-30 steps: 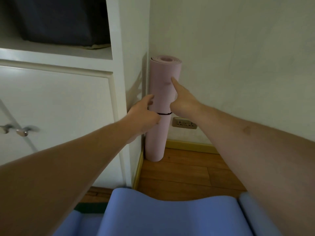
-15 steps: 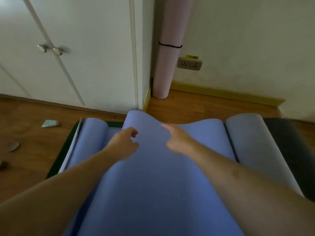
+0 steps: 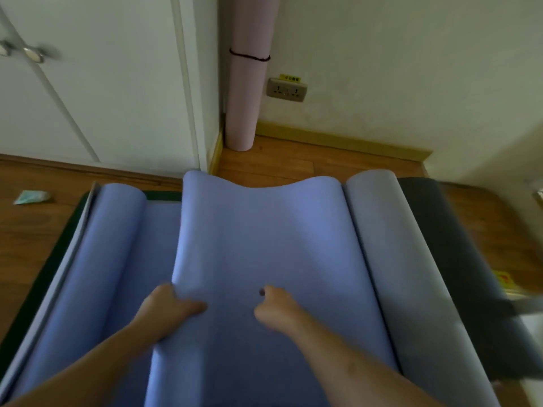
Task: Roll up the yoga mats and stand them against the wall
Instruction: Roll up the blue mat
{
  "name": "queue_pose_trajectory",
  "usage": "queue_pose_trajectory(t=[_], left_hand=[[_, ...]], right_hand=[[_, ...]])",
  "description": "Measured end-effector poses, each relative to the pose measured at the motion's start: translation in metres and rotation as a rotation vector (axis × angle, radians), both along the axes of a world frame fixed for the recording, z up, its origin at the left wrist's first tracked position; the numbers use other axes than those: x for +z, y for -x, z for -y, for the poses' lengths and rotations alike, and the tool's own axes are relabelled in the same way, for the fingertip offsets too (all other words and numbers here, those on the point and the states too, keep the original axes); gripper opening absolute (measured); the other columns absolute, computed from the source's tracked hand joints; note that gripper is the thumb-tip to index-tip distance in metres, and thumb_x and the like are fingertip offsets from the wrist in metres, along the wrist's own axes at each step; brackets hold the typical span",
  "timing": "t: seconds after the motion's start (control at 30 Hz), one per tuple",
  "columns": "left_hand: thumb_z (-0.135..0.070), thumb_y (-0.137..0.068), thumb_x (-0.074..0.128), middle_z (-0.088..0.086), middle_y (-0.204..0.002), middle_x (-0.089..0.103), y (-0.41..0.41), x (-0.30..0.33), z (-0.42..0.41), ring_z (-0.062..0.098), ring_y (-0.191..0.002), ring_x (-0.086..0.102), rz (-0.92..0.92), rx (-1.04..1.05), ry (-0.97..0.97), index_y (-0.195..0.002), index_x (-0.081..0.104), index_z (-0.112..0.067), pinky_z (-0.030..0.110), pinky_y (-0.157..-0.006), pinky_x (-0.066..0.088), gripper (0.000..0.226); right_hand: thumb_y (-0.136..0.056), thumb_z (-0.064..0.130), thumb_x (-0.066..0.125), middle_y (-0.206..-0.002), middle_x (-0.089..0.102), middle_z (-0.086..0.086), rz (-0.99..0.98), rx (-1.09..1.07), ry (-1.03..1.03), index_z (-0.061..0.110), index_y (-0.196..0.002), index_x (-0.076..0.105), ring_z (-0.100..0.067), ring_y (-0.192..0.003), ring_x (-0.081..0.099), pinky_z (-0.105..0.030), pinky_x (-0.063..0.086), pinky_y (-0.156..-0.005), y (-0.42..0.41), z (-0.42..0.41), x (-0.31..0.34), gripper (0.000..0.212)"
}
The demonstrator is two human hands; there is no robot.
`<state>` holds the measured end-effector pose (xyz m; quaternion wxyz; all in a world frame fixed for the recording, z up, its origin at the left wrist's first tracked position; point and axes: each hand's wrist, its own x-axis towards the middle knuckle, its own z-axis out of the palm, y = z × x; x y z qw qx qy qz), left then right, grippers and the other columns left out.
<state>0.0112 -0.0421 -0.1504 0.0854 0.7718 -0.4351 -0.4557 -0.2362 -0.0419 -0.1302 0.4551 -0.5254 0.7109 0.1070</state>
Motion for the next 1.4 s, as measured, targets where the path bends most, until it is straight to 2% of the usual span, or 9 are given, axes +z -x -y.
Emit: queue_pose_trajectory(t=[0.13, 0.4, 0.6, 0.8, 0.93, 1.03, 1.13, 1.3, 1.4], left_hand=[[-0.045, -0.065, 0.092, 0.003, -0.109, 0.068, 0.068, 0.038, 0.001, 0.026, -0.098, 0.067, -0.11, -0.155, 0.136, -0.12, 0.059, -0.016, 0.038, -0.082, 0.056, 0.07], [-0.025, -0.089, 0.061, 0.005, -0.126, 0.061, 0.108, 0.111, -0.015, 0.032, -0.109, 0.066, 0.308, -0.952, 0.304, -0.146, 0.028, -0.021, 0.042, -0.084, 0.055, 0.067], [-0.018, -0.088, 0.064, 0.003, -0.132, 0.055, 0.093, 0.145, -0.026, 0.034, -0.107, 0.067, 0.513, -1.186, 0.334, -0.157, 0.016, -0.026, 0.047, -0.086, 0.057, 0.085], [-0.024, -0.092, 0.064, 0.001, -0.135, 0.052, 0.053, 0.145, -0.02, 0.025, -0.11, 0.064, 0.7, -1.211, 0.398, -0.158, 0.013, -0.032, 0.041, -0.088, 0.055, 0.084], [-0.026, -0.09, 0.066, -0.004, -0.134, 0.05, 0.04, 0.12, -0.013, 0.02, -0.112, 0.06, 0.685, -1.159, 0.427, -0.151, 0.008, -0.037, 0.038, -0.091, 0.056, 0.085], [-0.025, -0.09, 0.069, -0.003, -0.14, 0.042, 0.036, 0.096, -0.006, 0.02, -0.114, 0.056, 0.651, -1.175, 0.454, -0.139, 0.001, -0.04, 0.039, -0.089, 0.058, 0.085], [-0.023, -0.088, 0.072, -0.002, -0.146, 0.041, 0.033, 0.084, 0.0, 0.022, -0.113, 0.059, 0.633, -1.19, 0.445, -0.143, -0.002, -0.042, 0.039, -0.089, 0.058, 0.095], [-0.023, -0.092, 0.061, -0.004, -0.132, 0.057, 0.032, 0.102, 0.004, 0.023, -0.102, 0.067, 0.668, -1.241, 0.441, -0.141, 0.005, -0.043, 0.039, -0.086, 0.057, 0.077], [-0.022, -0.094, 0.058, -0.003, -0.13, 0.058, 0.034, 0.132, 0.005, 0.025, -0.099, 0.068, 0.721, -1.278, 0.521, -0.147, 0.008, -0.042, 0.038, -0.079, 0.055, 0.076]], right_hand=[[-0.102, 0.031, 0.066, -0.138, 0.058, -0.014, 0.251, -0.309, -0.099, 0.018, -0.151, 0.043, -0.03, -0.111, 0.07, -0.045, 0.064, -0.08, 0.019, 0.015, 0.022, 0.056], [-0.099, 0.007, 0.054, -0.119, 0.061, -0.013, 0.16, -0.623, 0.246, 0.014, -0.155, 0.038, -0.03, -0.09, 0.073, -0.047, 0.066, -0.064, 0.09, 0.046, 0.101, 0.058], [-0.086, 0.007, 0.064, -0.128, 0.037, 0.003, -0.339, 0.319, 0.605, 0.03, -0.143, 0.029, -0.018, -0.081, 0.058, -0.045, 0.058, -0.06, 0.112, 0.024, 0.151, 0.07], [-0.098, 0.015, 0.052, -0.084, 0.052, -0.004, -0.398, 0.019, 0.123, 0.009, -0.095, 0.05, -0.019, -0.07, 0.052, -0.032, 0.043, -0.067, 0.17, 0.005, 0.108, 0.007], [-0.104, 0.027, 0.061, -0.132, 0.067, -0.013, -0.254, 0.024, -0.111, 0.002, -0.129, 0.066, -0.028, -0.123, 0.066, -0.028, 0.052, -0.088, 0.182, -0.024, 0.036, 0.036], [-0.1, 0.043, 0.073, -0.169, 0.025, -0.012, -0.13, -0.181, -0.11, 0.0, -0.164, 0.016, -0.03, -0.157, 0.029, -0.035, 0.03, -0.124, 0.17, -0.036, 0.0, 0.096], [-0.057, 0.06, 0.098, -0.165, 0.033, -0.018, -0.124, -0.539, -0.041, -0.003, -0.162, 0.008, -0.039, -0.151, 0.039, -0.048, 0.042, -0.117, 0.163, -0.038, -0.034, 0.152], [-0.076, 0.018, 0.089, -0.097, 0.069, -0.014, -0.113, -0.561, 0.142, -0.003, -0.111, 0.069, -0.034, -0.091, 0.069, -0.044, 0.062, -0.081, 0.155, -0.017, 0.001, 0.046], [-0.072, -0.002, 0.086, -0.091, 0.078, -0.018, 0.194, -0.668, 0.255, -0.003, -0.096, 0.076, -0.033, -0.083, 0.074, -0.045, 0.065, -0.075, 0.138, 0.005, 0.063, 0.025]])
